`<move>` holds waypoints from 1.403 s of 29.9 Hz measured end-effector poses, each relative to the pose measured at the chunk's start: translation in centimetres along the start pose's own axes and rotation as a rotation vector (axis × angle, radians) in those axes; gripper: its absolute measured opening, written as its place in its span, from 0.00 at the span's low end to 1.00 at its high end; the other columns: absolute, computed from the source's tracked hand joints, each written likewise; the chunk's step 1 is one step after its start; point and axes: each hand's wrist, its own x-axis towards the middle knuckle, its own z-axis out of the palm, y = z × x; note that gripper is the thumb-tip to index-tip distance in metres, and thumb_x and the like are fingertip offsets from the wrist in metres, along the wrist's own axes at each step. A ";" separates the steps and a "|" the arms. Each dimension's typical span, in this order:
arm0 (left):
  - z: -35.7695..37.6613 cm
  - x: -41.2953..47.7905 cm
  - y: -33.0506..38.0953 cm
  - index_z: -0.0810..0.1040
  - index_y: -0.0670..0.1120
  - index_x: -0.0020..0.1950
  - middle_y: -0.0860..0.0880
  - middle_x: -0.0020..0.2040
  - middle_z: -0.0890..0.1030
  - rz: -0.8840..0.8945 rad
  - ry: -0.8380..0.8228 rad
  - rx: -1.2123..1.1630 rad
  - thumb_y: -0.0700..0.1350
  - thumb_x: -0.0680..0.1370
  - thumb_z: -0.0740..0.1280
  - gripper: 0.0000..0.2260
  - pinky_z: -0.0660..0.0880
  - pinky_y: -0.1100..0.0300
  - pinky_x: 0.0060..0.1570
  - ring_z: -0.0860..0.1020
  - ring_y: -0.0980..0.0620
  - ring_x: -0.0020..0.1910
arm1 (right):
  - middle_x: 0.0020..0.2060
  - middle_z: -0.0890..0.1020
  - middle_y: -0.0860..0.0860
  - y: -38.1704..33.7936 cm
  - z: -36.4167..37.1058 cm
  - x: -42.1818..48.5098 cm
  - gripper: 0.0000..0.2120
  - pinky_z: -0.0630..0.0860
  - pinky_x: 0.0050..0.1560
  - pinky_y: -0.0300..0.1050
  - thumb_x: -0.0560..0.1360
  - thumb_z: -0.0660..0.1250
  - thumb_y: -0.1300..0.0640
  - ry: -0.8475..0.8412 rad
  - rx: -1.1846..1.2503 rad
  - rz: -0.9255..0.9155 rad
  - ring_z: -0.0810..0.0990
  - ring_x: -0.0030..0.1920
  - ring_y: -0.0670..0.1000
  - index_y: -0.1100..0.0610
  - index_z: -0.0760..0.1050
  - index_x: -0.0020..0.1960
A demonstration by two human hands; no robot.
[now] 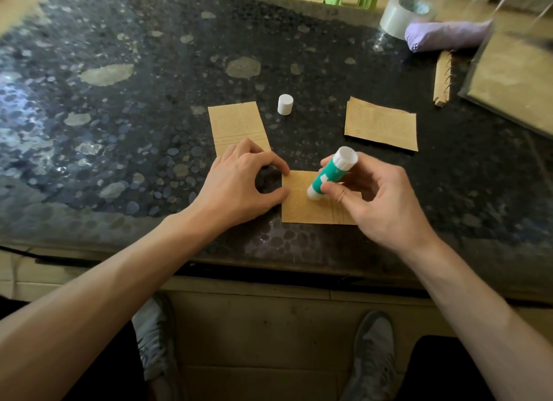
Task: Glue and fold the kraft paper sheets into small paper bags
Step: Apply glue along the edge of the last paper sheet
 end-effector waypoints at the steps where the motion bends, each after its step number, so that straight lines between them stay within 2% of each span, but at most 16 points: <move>1: 0.0 0.0 0.0 0.80 0.63 0.58 0.54 0.56 0.73 0.000 0.004 -0.003 0.65 0.71 0.68 0.18 0.73 0.47 0.62 0.73 0.52 0.60 | 0.55 0.83 0.39 0.1 0.2 0.0 0.16 0.78 0.57 0.33 0.78 0.74 0.50 -0.007 -0.032 0.001 0.81 0.58 0.39 0.49 0.80 0.65; 4: 0.1 0.0 0.0 0.80 0.63 0.58 0.55 0.55 0.73 -0.002 0.010 -0.006 0.65 0.71 0.68 0.17 0.73 0.47 0.62 0.73 0.52 0.60 | 0.55 0.82 0.37 0.2 0.8 0.0 0.16 0.78 0.56 0.32 0.78 0.73 0.46 -0.023 -0.100 -0.013 0.80 0.58 0.38 0.47 0.79 0.65; 8: -0.1 0.0 0.1 0.80 0.62 0.58 0.55 0.55 0.72 -0.003 -0.008 0.004 0.68 0.69 0.69 0.20 0.73 0.47 0.62 0.73 0.51 0.60 | 0.54 0.81 0.38 0.1 1.4 0.3 0.22 0.77 0.53 0.29 0.75 0.73 0.40 0.022 -0.114 -0.009 0.79 0.57 0.37 0.49 0.79 0.65; 14: -0.3 0.0 0.2 0.79 0.63 0.59 0.54 0.57 0.72 -0.007 -0.032 0.015 0.69 0.68 0.68 0.22 0.73 0.47 0.63 0.73 0.51 0.61 | 0.54 0.83 0.38 0.0 0.8 0.1 0.20 0.81 0.58 0.45 0.75 0.74 0.43 0.016 -0.102 0.006 0.82 0.55 0.39 0.47 0.80 0.64; 18: -0.3 0.1 0.2 0.79 0.63 0.59 0.54 0.57 0.72 -0.012 -0.035 0.018 0.67 0.69 0.70 0.21 0.72 0.48 0.63 0.72 0.51 0.62 | 0.56 0.83 0.38 0.1 0.7 0.1 0.17 0.79 0.59 0.39 0.76 0.75 0.47 -0.029 -0.119 -0.008 0.80 0.58 0.39 0.46 0.79 0.64; 23: -0.3 0.0 0.2 0.79 0.62 0.60 0.54 0.57 0.72 -0.007 -0.041 0.022 0.68 0.68 0.69 0.22 0.71 0.49 0.63 0.72 0.51 0.62 | 0.59 0.83 0.39 0.0 0.4 0.2 0.17 0.76 0.65 0.39 0.78 0.73 0.50 -0.098 -0.126 -0.001 0.80 0.63 0.40 0.47 0.79 0.66; 27: -0.3 0.1 0.2 0.79 0.63 0.59 0.54 0.57 0.72 -0.009 -0.037 0.017 0.69 0.68 0.68 0.22 0.71 0.49 0.63 0.72 0.51 0.61 | 0.52 0.81 0.34 -0.2 0.3 0.1 0.16 0.74 0.55 0.28 0.74 0.75 0.43 -0.070 -0.166 -0.020 0.79 0.57 0.35 0.42 0.79 0.61; 35: -0.2 0.1 0.1 0.78 0.64 0.59 0.54 0.57 0.72 -0.008 -0.041 0.013 0.68 0.69 0.70 0.20 0.72 0.47 0.63 0.72 0.51 0.62 | 0.50 0.82 0.34 -0.1 0.2 -0.1 0.20 0.76 0.52 0.27 0.69 0.75 0.37 -0.035 -0.166 -0.004 0.80 0.54 0.35 0.43 0.80 0.57; 38: -0.2 0.1 0.0 0.78 0.64 0.59 0.55 0.57 0.72 -0.011 -0.044 0.015 0.68 0.69 0.70 0.21 0.72 0.46 0.63 0.72 0.51 0.62 | 0.52 0.82 0.35 -0.2 0.0 -0.1 0.18 0.76 0.54 0.29 0.71 0.75 0.40 -0.073 -0.155 -0.002 0.80 0.56 0.36 0.43 0.80 0.58; 42: -0.3 0.1 0.1 0.79 0.64 0.59 0.54 0.58 0.72 -0.015 -0.046 0.008 0.68 0.68 0.69 0.21 0.72 0.46 0.64 0.72 0.50 0.62 | 0.51 0.79 0.29 -0.4 -0.2 -0.1 0.16 0.71 0.56 0.22 0.74 0.76 0.47 -0.141 -0.122 -0.007 0.76 0.57 0.28 0.39 0.77 0.59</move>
